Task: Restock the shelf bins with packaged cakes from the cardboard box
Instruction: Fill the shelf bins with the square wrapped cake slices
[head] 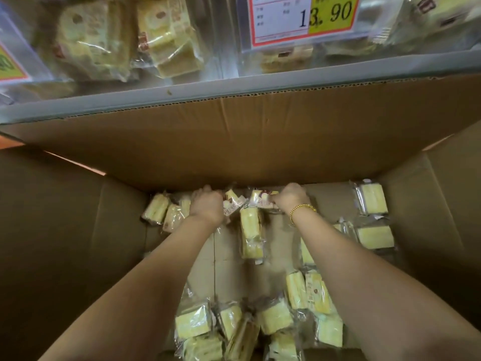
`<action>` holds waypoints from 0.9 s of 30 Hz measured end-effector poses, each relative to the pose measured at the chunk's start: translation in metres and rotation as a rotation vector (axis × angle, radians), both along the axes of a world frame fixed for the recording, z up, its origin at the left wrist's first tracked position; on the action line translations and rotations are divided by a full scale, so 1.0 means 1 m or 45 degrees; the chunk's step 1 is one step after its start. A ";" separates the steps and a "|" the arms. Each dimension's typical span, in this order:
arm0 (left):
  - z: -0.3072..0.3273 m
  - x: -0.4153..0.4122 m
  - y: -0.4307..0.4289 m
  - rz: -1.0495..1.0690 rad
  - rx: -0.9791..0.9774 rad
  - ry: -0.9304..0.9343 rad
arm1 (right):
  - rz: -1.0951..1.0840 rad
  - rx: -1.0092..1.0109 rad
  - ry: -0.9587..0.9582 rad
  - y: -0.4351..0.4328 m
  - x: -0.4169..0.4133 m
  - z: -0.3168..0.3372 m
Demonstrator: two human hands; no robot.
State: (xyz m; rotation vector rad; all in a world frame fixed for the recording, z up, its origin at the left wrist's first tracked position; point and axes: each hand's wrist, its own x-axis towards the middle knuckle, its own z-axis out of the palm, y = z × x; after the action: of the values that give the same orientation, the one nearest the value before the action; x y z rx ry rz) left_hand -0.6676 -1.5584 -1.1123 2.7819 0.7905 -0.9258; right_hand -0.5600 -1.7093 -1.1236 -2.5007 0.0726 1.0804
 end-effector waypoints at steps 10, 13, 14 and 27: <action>-0.016 -0.032 -0.024 0.300 -0.049 -0.242 | -0.481 0.451 0.187 0.011 -0.039 -0.016; -0.016 -0.043 -0.030 0.558 -0.240 -0.293 | -0.659 0.555 0.218 0.005 -0.045 -0.016; -0.017 -0.047 -0.034 0.631 -0.309 -0.279 | -0.715 0.562 0.228 0.000 -0.046 -0.016; 0.055 -0.052 -0.056 1.047 -0.760 -0.349 | -0.825 0.645 0.004 -0.095 -0.040 0.078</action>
State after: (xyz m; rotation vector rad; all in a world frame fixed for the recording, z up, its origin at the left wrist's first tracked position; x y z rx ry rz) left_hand -0.7199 -1.6147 -1.0573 1.7579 1.2065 -0.4854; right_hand -0.5997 -1.8047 -1.0453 -1.8199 0.5039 0.7107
